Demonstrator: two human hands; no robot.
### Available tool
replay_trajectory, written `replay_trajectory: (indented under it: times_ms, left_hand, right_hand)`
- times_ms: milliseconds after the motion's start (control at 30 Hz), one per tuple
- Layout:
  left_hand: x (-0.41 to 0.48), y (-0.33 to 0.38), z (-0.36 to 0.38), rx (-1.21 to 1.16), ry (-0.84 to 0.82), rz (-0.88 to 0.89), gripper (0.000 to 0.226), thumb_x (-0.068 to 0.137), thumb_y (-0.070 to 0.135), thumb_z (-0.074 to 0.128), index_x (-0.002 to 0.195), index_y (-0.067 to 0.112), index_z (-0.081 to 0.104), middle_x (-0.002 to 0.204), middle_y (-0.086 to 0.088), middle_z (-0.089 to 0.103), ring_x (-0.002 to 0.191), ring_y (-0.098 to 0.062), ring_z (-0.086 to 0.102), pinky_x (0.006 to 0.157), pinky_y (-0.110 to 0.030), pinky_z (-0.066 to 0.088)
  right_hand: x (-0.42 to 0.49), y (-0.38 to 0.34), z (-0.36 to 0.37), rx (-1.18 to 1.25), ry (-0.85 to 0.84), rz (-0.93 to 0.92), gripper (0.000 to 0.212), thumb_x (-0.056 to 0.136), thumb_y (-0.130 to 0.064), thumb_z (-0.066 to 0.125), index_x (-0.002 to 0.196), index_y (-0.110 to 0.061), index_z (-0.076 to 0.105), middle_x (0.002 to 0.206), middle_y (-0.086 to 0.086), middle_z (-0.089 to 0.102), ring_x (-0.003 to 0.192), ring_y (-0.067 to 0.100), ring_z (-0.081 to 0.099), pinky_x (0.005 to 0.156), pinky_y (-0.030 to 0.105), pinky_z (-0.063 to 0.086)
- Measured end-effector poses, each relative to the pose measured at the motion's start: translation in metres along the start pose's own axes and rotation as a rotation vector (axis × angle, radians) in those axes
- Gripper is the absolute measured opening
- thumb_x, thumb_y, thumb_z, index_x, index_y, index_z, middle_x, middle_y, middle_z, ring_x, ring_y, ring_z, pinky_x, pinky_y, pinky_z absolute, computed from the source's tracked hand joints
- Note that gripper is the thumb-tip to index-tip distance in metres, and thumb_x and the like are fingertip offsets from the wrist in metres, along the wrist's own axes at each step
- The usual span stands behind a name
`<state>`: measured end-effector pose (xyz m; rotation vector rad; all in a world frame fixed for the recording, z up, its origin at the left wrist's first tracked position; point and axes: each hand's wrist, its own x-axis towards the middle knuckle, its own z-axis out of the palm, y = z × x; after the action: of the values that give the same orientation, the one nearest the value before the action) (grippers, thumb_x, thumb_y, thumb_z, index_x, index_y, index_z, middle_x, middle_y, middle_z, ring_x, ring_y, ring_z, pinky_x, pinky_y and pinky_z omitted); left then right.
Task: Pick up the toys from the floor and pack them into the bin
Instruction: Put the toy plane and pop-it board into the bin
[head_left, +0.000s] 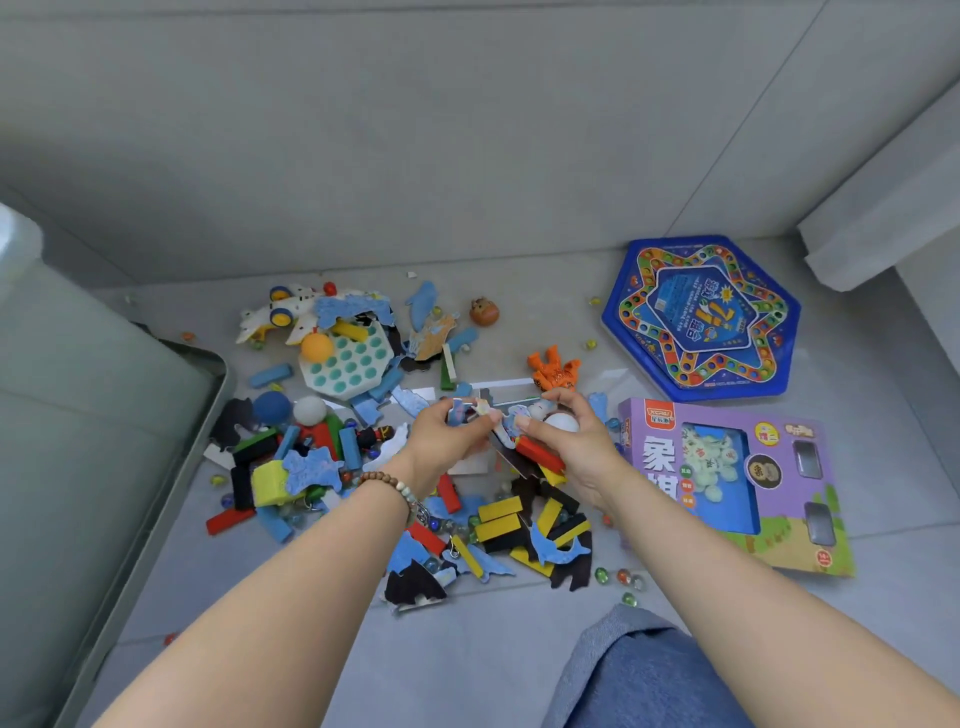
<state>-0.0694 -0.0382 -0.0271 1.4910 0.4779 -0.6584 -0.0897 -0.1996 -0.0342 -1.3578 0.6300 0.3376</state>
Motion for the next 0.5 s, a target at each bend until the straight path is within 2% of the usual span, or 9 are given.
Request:
replay_trajectory:
  times_ms: [100,200,267,367,500]
  left_hand:
    - [-0.023,0.035,-0.008,-0.006,-0.028,0.07,0.025,0.085,0.016,0.068,0.103,0.0,0.063,0.108,-0.022,0.067,0.093,-0.027,0.066,0.089,-0.035,0.055]
    - [-0.058,0.079,-0.025,-0.015,-0.024,0.165,0.018,0.086,0.015,0.068,0.097,0.002,0.065,0.098,-0.019,0.067,0.089,-0.027,0.064,0.09,-0.04,0.053]
    - [-0.083,0.108,-0.044,-0.022,-0.006,0.219,0.022,0.086,0.015,0.067,0.101,-0.001,0.065,0.095,-0.015,0.07,0.089,-0.025,0.068,0.083,-0.032,0.058]
    - [-0.128,0.148,-0.086,-0.083,0.055,0.286,0.013,0.087,0.01,0.065,0.097,0.001,0.063,0.082,-0.007,0.071,0.066,-0.009,0.07,0.058,-0.015,0.055]
    - [-0.192,0.183,-0.167,-0.145,0.181,0.377,0.006,0.087,0.007,0.065,0.092,0.005,0.062,0.082,-0.007,0.069,0.059,-0.005,0.069,0.055,-0.012,0.053]
  right_hand:
    - [-0.018,-0.038,0.015,-0.023,-0.024,-0.05,0.037,0.071,-0.007,0.079,0.089,-0.029,0.055,0.115,0.015,0.061,0.091,0.026,0.062,0.085,0.04,0.053]
    - [-0.044,-0.083,0.039,-0.046,-0.062,-0.094,0.038,0.071,-0.008,0.079,0.091,-0.03,0.054,0.108,0.014,0.062,0.083,0.026,0.063,0.081,0.042,0.054]
    - [-0.064,-0.114,0.064,-0.06,-0.097,-0.135,0.039,0.071,-0.008,0.079,0.091,-0.03,0.054,0.106,0.014,0.062,0.077,0.024,0.063,0.07,0.035,0.057]
    - [-0.098,-0.158,0.116,-0.115,-0.165,-0.178,0.036,0.073,-0.007,0.077,0.091,-0.027,0.053,0.094,0.008,0.063,0.065,0.017,0.06,0.052,0.022,0.053]
    - [-0.144,-0.196,0.209,-0.206,-0.289,-0.248,0.035,0.075,-0.007,0.076,0.095,-0.023,0.052,0.095,0.008,0.06,0.064,0.014,0.057,0.054,0.02,0.052]
